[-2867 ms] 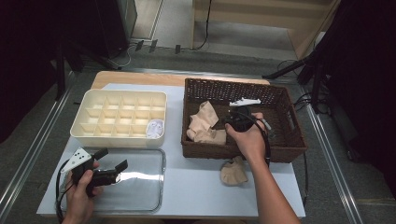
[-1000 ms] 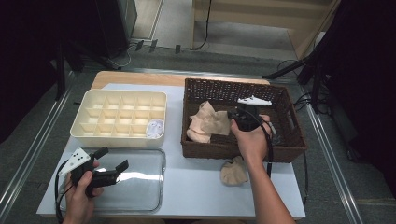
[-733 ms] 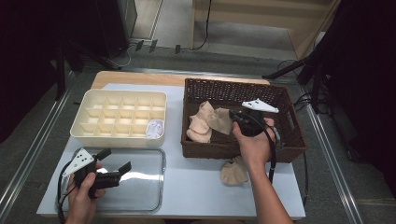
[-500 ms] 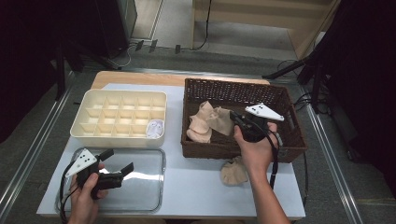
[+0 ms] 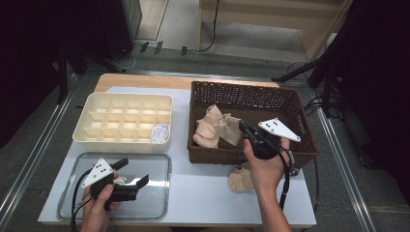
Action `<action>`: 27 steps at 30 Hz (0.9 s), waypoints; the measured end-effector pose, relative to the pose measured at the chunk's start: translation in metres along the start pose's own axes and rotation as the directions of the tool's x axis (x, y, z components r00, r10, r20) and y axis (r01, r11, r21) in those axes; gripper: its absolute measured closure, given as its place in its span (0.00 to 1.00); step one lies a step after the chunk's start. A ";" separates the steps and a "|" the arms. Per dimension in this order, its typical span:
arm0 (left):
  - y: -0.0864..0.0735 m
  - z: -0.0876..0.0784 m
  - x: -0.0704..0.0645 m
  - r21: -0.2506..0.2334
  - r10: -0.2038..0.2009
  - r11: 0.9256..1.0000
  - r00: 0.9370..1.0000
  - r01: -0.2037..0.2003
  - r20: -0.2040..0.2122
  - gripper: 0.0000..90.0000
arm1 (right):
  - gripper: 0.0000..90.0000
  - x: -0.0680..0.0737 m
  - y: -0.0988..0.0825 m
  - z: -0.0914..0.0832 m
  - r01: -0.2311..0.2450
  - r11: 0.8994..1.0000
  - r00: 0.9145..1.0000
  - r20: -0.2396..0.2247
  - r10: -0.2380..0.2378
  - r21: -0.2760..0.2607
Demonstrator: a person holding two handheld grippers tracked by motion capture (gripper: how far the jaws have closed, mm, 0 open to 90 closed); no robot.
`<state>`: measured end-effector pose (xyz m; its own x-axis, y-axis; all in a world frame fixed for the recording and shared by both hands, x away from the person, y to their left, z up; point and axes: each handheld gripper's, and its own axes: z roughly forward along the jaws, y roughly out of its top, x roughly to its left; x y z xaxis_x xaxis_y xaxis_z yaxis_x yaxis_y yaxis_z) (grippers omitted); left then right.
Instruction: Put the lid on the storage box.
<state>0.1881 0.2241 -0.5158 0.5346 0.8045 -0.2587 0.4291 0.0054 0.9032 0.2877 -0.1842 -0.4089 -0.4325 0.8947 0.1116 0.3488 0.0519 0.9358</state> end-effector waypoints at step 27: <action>0.001 0.009 -0.031 0.009 0.026 1.000 0.998 -0.027 0.062 0.00 | 0.98 0.049 0.005 -0.092 0.040 0.997 0.985 -0.162 -0.052 -0.073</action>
<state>0.1788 0.1936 -0.5102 0.5899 0.7657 -0.2561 0.4213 -0.0213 0.9067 0.1913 -0.1808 -0.3680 -0.5788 0.8072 0.1157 0.2698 0.0556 0.9613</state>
